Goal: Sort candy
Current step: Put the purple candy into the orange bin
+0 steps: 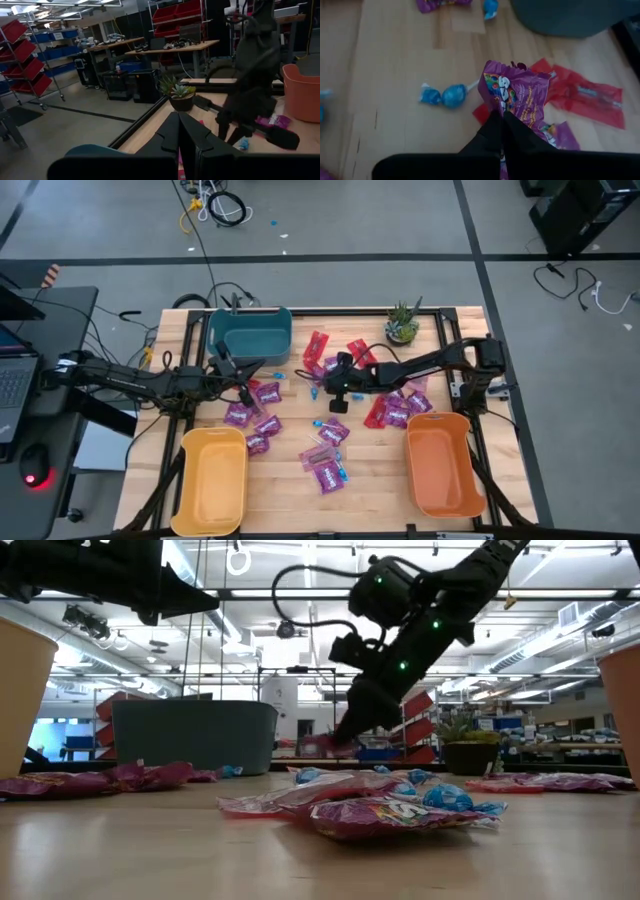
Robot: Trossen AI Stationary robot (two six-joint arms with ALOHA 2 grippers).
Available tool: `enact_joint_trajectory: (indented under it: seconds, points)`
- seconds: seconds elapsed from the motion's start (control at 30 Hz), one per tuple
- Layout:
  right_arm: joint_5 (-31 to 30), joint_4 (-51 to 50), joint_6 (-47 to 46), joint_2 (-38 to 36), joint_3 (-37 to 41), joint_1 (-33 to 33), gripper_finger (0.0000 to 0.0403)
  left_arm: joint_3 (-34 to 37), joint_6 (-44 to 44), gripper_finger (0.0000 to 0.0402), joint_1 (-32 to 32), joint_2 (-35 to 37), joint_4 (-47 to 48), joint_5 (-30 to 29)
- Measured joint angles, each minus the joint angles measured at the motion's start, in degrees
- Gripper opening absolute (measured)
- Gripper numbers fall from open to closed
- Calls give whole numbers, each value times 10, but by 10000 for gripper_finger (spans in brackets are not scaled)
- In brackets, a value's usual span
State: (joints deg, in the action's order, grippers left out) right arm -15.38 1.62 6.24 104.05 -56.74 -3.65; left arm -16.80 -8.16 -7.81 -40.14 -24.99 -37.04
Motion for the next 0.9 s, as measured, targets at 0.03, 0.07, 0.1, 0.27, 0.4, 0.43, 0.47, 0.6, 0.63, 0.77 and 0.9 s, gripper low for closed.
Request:
enact_joint_trajectory:
  seconds: [0.03,0.07,0.1,0.27,0.4,0.43,0.47,0.6,0.63,0.77,0.9]
  points:
    - [0,-5,0,-6,0,1,0,0,0,6,0,0,0,0]
    - [0,-10,0,-12,0,1,0,0,0,6,0,0,0,0]
    - [0,-16,0,-20,0,2,0,0,0,6,0,0,0,0]
    - [0,-64,-12,-75,-1,7,0,0,0,6,0,0,0,0]
    - [1,-112,-35,-137,-1,13,0,0,0,6,0,0,0,0]
    - [1,-124,-42,-152,-1,15,0,0,0,6,0,0,-1,0]
    - [3,-136,-50,-168,-1,17,0,0,0,6,0,0,-3,0]
    - [5,-184,-81,-225,-1,29,0,0,-1,6,0,0,-10,0]
    - [8,-195,-87,-237,-1,33,0,0,-1,6,0,0,-10,0]
    - [41,-244,-106,-275,-1,50,0,0,-1,6,0,0,-10,0]
    - [79,-289,-105,-300,-2,78,0,0,-1,6,0,0,-10,0]
